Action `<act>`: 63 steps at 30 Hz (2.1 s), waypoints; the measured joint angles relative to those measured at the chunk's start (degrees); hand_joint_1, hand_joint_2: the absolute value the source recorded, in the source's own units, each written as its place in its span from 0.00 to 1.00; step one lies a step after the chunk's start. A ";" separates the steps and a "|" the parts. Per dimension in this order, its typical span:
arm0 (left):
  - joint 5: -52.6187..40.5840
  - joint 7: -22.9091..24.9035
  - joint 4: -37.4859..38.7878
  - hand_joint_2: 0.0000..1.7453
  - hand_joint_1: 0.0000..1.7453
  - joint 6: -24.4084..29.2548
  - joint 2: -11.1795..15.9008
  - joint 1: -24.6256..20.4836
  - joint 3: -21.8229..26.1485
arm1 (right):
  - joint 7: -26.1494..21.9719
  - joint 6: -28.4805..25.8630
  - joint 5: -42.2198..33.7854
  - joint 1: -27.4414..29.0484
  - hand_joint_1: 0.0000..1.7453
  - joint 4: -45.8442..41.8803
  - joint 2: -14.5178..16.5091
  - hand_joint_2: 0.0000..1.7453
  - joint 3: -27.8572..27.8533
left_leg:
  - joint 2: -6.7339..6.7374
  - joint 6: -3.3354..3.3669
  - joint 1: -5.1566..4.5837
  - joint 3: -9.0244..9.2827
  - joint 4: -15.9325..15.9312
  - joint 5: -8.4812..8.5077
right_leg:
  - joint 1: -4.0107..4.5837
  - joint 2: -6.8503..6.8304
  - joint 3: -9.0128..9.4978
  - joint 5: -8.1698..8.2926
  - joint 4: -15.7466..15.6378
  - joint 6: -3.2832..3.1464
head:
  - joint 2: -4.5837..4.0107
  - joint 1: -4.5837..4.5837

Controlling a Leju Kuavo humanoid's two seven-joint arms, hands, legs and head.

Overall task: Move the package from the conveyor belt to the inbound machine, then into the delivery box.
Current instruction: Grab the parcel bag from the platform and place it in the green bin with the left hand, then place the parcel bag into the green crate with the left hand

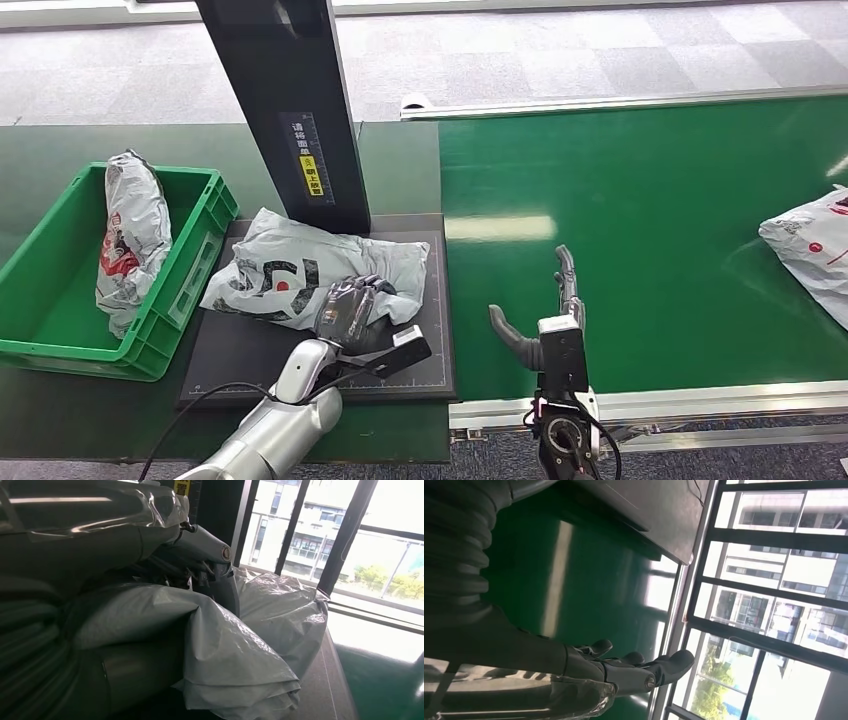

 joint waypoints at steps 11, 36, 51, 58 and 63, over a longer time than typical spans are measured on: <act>4.93 -10.29 -14.53 1.00 1.00 5.64 -0.06 8.05 4.10 | -0.48 -2.07 -0.92 1.35 0.00 -0.80 -0.22 1.00 -0.62 | 0.01 0.00 0.00 -0.22 0.01 0.00 | 0.00 0.01 -0.24 0.00 0.00 0.00 | 0.00 0.00; 10.19 -31.81 -78.25 1.00 1.00 5.82 -6.15 15.04 27.41 | -2.35 -5.42 -2.64 4.05 0.00 -2.69 -1.16 1.00 -1.64 | 0.03 0.00 0.03 -0.38 0.00 -0.01 | 0.02 0.00 -0.40 -0.01 0.00 -0.01 | 0.00 0.01; 7.29 -30.73 -71.08 1.00 1.00 5.81 -5.15 8.38 39.24 | -1.80 -5.21 -2.59 4.45 0.00 -3.63 -1.27 1.00 -1.68 | 0.01 -0.01 0.03 -0.39 0.00 -0.01 | 0.02 0.00 -0.43 -0.02 0.00 -0.01 | 0.00 0.01; -12.08 -11.38 -48.03 1.00 1.00 5.52 5.28 -0.42 47.05 | -1.33 -4.16 -2.29 3.96 0.00 -3.92 -1.03 1.00 -1.38 | 0.57 -0.25 0.18 -0.37 -0.03 0.17 | 0.18 0.44 -0.68 0.23 0.19 -0.36 | -0.01 -0.09; -12.05 -11.10 -44.30 1.00 1.00 5.58 6.96 -1.58 47.90 | -1.33 -4.15 -2.28 3.87 0.00 -3.92 -1.01 1.00 -1.34 | 0.51 -0.26 0.20 -0.43 -0.02 0.18 | 0.19 0.41 -0.70 0.23 0.19 -0.37 | 0.00 -0.08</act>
